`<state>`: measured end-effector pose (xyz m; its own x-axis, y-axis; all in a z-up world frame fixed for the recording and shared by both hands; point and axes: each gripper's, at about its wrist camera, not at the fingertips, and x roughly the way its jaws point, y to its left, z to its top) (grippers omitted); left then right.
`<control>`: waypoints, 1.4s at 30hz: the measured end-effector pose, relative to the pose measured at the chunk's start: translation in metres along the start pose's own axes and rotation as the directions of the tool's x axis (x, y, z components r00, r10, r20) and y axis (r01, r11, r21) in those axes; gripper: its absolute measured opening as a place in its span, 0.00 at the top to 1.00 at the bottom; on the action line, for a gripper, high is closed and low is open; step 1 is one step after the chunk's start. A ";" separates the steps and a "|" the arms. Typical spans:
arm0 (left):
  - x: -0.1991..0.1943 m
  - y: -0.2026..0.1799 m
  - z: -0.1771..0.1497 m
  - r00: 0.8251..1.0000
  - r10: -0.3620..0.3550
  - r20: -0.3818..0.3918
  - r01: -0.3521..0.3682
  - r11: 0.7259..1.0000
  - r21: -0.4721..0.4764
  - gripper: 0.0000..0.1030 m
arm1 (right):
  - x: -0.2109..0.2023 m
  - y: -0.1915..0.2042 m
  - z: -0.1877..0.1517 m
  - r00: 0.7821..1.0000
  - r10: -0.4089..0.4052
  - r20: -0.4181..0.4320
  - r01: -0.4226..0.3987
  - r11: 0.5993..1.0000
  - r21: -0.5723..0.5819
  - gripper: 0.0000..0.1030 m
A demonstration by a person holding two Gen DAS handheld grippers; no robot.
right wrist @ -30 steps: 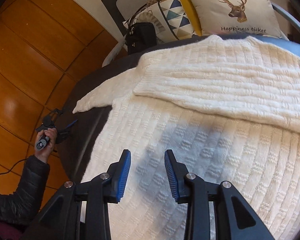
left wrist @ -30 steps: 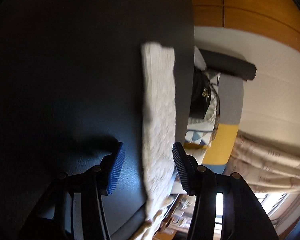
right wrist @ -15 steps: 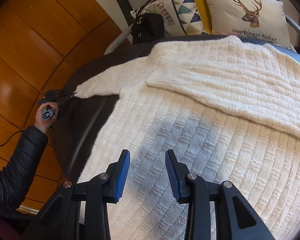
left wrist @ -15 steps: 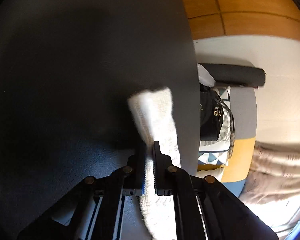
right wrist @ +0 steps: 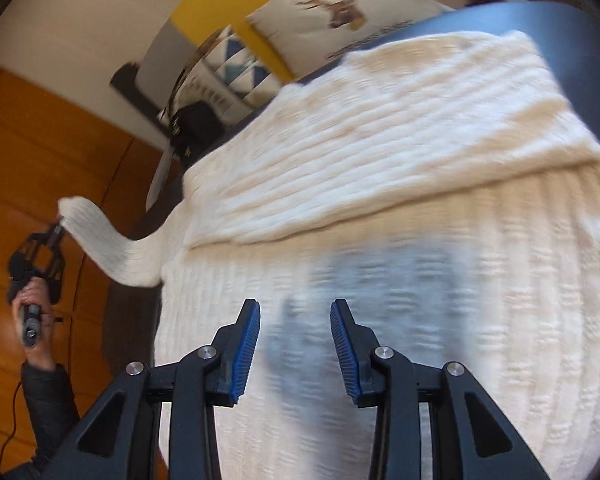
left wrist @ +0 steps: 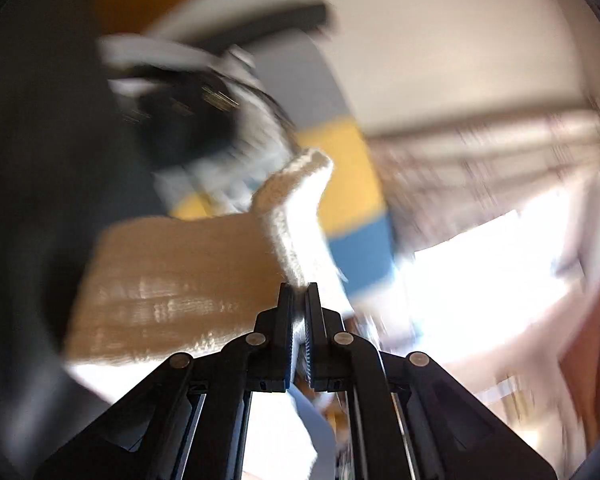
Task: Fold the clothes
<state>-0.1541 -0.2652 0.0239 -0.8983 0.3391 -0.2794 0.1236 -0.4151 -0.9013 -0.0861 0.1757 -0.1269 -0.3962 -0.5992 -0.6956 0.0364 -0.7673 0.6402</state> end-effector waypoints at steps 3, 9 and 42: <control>0.057 -0.049 -0.046 0.991 -0.033 -0.128 0.047 0.994 0.103 0.96 | -0.015 -0.021 -0.003 1.000 -0.003 0.023 0.002 0.999 0.032 0.64; 0.155 -0.079 -0.178 0.920 0.055 -0.388 0.064 0.956 0.287 0.96 | -0.034 -0.055 -0.008 0.998 0.004 0.056 -0.008 0.998 0.067 0.64; 0.091 -0.010 -0.233 0.815 0.136 -0.564 -0.010 0.975 0.222 0.66 | -0.014 -0.082 0.091 0.979 0.073 0.192 -0.119 0.964 0.237 0.49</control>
<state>-0.1391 -0.0335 -0.0696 -0.4773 0.6955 -0.5371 0.0361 -0.5953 -0.8027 -0.1671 0.2682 -0.1397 -0.5615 -0.5985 -0.5714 -0.1356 -0.6146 0.7771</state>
